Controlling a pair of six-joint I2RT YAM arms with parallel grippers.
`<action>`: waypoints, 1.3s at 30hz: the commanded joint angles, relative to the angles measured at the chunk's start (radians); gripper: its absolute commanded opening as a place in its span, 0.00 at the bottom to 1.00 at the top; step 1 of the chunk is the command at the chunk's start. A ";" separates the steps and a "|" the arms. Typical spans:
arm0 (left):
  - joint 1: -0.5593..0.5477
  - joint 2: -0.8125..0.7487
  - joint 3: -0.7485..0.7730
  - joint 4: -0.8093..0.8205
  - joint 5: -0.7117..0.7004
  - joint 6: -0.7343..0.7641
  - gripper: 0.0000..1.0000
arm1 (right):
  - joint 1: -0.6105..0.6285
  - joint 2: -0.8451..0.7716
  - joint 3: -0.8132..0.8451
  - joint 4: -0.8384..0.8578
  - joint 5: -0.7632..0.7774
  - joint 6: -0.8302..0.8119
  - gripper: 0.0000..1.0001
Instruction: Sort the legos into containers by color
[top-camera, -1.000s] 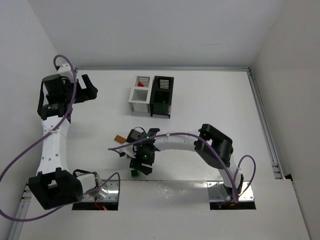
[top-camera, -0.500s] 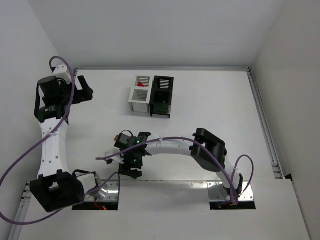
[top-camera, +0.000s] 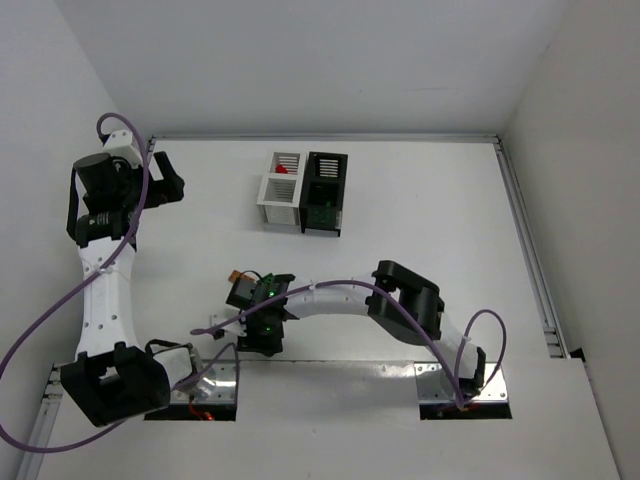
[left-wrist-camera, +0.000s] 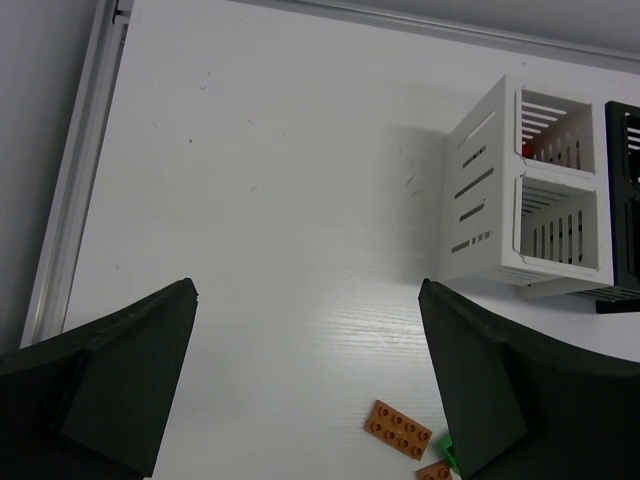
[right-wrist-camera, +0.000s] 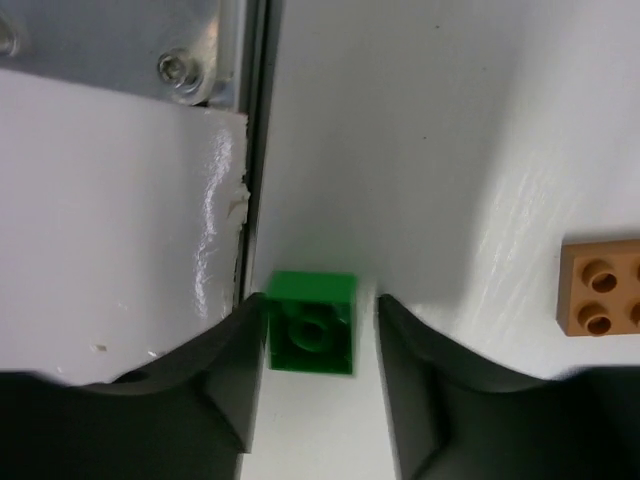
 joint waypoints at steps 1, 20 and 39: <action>0.012 -0.017 0.001 0.028 -0.010 0.011 1.00 | 0.009 0.011 -0.016 0.064 0.026 0.002 0.44; 0.003 0.067 -0.108 0.099 0.183 0.044 1.00 | -0.437 -0.329 0.076 -0.005 0.262 0.049 0.00; -0.369 -0.048 -0.297 -0.125 0.153 0.514 1.00 | -0.775 0.029 0.555 -0.166 0.025 0.163 0.00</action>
